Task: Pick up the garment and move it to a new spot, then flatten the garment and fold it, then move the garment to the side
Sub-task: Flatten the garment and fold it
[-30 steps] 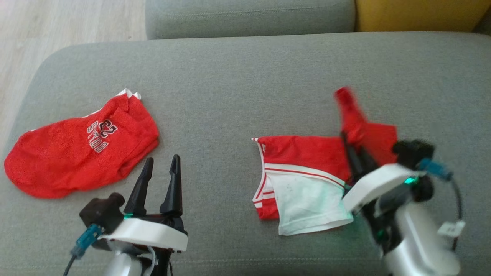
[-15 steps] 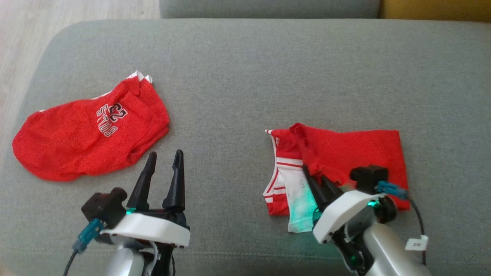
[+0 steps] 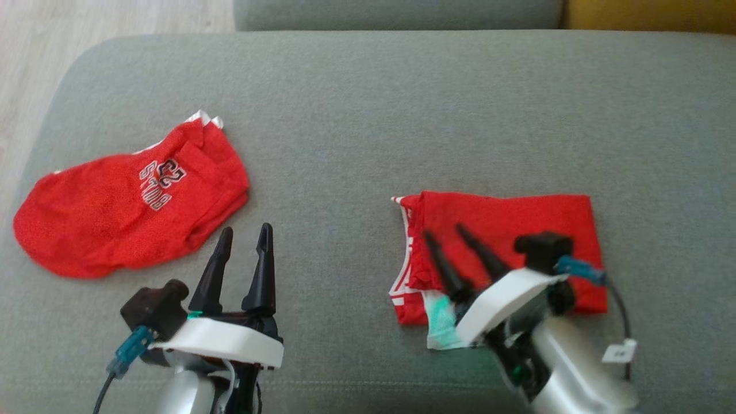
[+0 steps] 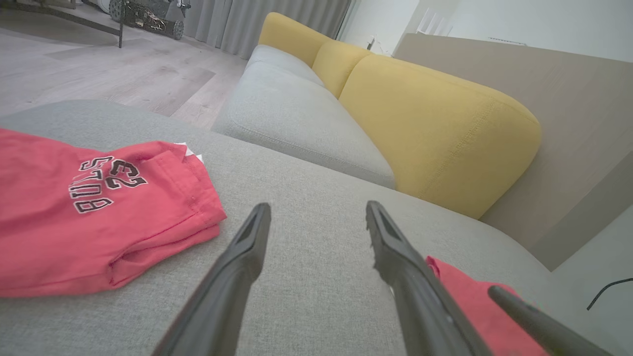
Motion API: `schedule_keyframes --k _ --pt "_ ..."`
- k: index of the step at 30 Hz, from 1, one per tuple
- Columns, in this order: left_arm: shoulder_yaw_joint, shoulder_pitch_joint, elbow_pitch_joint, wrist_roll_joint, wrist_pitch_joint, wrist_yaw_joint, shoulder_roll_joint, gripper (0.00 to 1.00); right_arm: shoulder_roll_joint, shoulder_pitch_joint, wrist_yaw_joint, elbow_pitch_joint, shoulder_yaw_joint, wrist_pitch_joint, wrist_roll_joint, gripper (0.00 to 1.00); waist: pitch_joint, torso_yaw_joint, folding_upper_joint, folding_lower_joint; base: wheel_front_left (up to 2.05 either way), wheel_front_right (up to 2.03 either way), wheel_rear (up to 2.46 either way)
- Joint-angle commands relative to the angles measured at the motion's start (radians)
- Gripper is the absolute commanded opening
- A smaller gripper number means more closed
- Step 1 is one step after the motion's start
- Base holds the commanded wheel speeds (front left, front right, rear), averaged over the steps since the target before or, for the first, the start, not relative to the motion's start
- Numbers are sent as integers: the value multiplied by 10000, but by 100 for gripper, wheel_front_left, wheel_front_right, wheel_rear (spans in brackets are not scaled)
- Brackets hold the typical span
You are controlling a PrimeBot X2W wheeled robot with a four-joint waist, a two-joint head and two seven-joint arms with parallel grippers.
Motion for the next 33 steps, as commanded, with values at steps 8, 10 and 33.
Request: schedule_keyframes --k 8,10,33 --pt "412 -214 -510 -13 -55 50 14 100 -158 -474 -7 -1011 -1945 -337 -2734 100 -465 -603 0 0 0 0 0" --pt "395 -215 -565 -5 -55 68 14 100 -419 -283 -7 -1329 -2292 -429 -3377 100 -521 -704 0 0 0 0 0" --pt "605 337 -581 290 -55 68 14 100 -176 1913 -7 -2442 -4663 -2213 -5558 100 -689 -1085 0 0 0 0 0"
